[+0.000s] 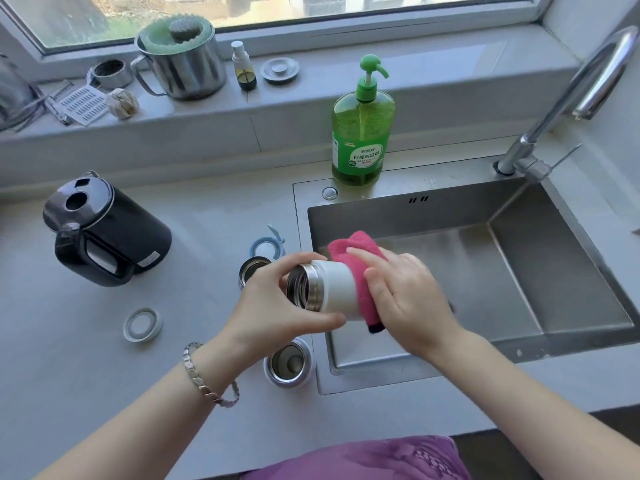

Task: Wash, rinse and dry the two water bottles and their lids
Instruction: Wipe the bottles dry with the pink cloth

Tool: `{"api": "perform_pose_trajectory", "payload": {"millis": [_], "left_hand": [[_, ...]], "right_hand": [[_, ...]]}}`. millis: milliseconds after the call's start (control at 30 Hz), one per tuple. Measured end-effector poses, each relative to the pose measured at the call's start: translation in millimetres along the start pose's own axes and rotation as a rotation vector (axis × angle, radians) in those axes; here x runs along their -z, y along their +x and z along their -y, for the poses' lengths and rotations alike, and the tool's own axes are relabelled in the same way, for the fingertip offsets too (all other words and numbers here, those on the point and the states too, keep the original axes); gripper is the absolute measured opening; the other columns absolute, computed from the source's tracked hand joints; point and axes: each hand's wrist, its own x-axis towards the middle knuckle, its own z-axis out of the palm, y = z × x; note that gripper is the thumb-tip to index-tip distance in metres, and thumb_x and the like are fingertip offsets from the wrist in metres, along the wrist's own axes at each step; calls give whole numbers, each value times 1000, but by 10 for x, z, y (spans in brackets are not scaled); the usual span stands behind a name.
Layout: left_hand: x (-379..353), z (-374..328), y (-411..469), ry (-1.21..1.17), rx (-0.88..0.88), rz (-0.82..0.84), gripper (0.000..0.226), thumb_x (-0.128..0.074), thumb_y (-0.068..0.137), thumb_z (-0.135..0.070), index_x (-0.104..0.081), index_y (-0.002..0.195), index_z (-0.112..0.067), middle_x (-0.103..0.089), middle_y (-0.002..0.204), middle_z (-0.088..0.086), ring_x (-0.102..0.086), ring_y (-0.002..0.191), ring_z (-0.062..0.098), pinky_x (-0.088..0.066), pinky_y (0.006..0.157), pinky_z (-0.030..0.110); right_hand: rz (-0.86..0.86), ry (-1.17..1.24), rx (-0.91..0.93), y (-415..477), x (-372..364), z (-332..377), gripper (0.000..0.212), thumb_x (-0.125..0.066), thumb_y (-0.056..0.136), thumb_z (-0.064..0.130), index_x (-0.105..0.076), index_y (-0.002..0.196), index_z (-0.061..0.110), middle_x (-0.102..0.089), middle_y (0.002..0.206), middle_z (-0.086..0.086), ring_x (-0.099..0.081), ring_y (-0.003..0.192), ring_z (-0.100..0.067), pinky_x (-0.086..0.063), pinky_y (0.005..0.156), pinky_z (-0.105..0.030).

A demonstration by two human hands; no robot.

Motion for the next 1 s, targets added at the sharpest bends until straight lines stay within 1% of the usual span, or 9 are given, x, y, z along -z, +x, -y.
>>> {"api": "perform_pose_trajectory", "payload": {"millis": [100,233,333,433,533,633,767,867,1000], "left_hand": [[-54,-37,-46,-56,-14,71,55,-89,51,-9,-66,98,-26,-70,71,-5,-65,65,8,-54,68,21],[-36,-4,-19,-16,-10,18,58,-86,43,-18,-65,96,-30,-68,68,-13,-65,63,7,-53,65,21],[-46,-11,-32,61,-84,21,60,-84,42,-21,-65,98,-30,-67,71,-13,-64,65,8,-53,64,22],[-65,-27,-85,119,-172,48,62,-81,41,-31,-64,101,-35,-66,78,-15,-63,71,7,-52,69,21],[-24,-18,-123,142,-238,125,61,-80,43,-33,-62,101,-39,-65,88,-19,-62,76,3,-50,71,16],[26,24,-134,116,-230,178,62,-80,42,-30,-63,101,-38,-66,89,-15,-62,74,7,-51,69,17],[26,97,-93,80,-229,132,62,-79,42,-31,-61,101,-43,-66,90,-15,-63,77,6,-53,70,20],[-15,73,-25,163,-269,45,62,-78,43,-35,-59,101,-45,-64,95,-19,-64,82,8,-54,74,24],[-65,-50,74,217,-294,18,61,-76,41,-41,-57,97,-52,-63,87,-26,-60,73,-1,-48,69,11]], "right_hand": [[-84,-70,140,-37,-28,197,52,-21,97,41,-61,121,18,-67,109,-2,-56,97,-18,-38,83,-34],[146,-26,-212,176,156,163,63,-12,85,46,-67,108,25,-67,97,-2,-57,94,-23,-35,79,-31],[177,-147,-164,202,160,305,63,-6,83,46,-64,92,23,-64,88,1,-54,89,-23,-31,73,-31],[463,-18,-291,396,218,328,40,-23,96,34,-45,64,22,-52,72,6,-47,78,-23,-29,60,-32],[788,191,-395,473,325,78,38,-30,97,29,-52,66,26,-54,73,4,-51,71,-16,-35,64,-29],[911,481,-657,258,442,-201,32,-38,94,31,-67,83,26,-70,82,-1,-64,74,-17,-44,74,-30],[586,906,-953,57,376,-396,26,-46,91,28,-68,81,19,-68,87,-3,-59,71,-20,-43,62,-28],[296,1283,-1060,-23,214,-379,35,-40,90,39,-70,88,21,-68,110,12,-59,84,-18,-49,69,-32],[-159,1284,-1105,-56,91,-275,39,-45,89,46,-70,104,20,-69,100,6,-58,77,-18,-49,66,-30]]}}
